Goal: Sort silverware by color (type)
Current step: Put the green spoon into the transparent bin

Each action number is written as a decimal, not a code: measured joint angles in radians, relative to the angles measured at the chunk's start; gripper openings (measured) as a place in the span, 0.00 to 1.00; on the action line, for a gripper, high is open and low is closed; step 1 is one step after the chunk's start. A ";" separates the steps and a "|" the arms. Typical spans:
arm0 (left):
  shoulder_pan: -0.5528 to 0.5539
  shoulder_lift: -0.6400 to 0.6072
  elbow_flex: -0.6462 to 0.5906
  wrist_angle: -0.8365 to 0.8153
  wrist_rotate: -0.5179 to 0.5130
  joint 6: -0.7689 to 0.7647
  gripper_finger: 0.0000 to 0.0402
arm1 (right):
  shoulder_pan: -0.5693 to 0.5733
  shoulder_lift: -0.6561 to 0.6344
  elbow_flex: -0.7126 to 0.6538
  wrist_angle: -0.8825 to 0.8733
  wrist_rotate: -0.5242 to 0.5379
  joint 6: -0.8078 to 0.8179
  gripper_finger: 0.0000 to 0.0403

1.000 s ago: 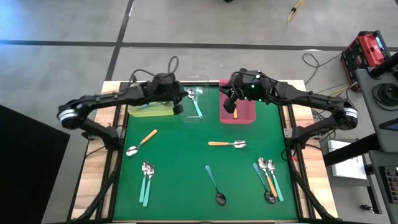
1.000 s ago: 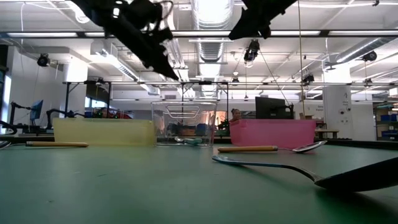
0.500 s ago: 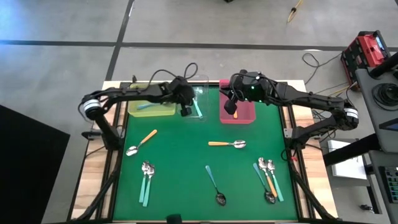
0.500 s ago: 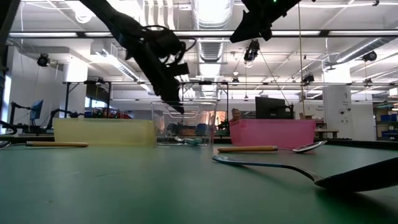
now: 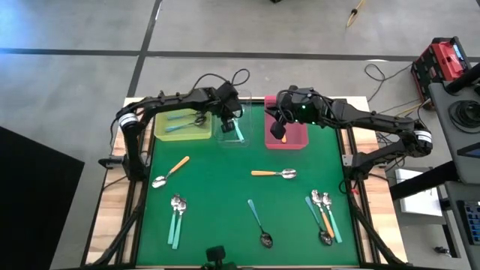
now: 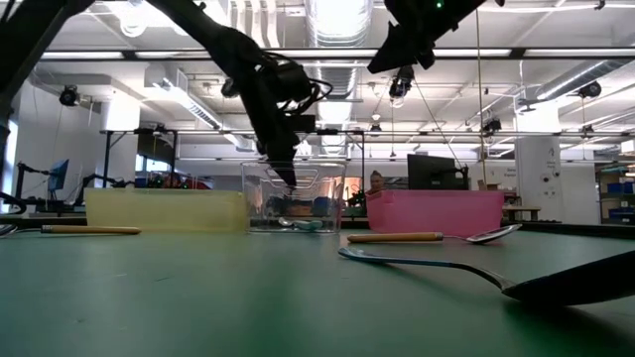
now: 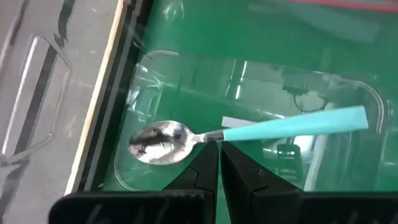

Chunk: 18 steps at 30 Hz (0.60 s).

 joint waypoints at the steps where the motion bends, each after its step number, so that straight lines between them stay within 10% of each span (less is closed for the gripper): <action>1: 0.000 0.010 0.015 -0.005 0.000 -0.008 0.00 | 0.000 0.000 -0.002 0.000 0.000 0.000 0.11; 18: -0.003 0.112 0.079 -0.026 -0.104 -0.098 0.00 | 0.000 0.000 -0.012 0.001 0.000 -0.008 0.11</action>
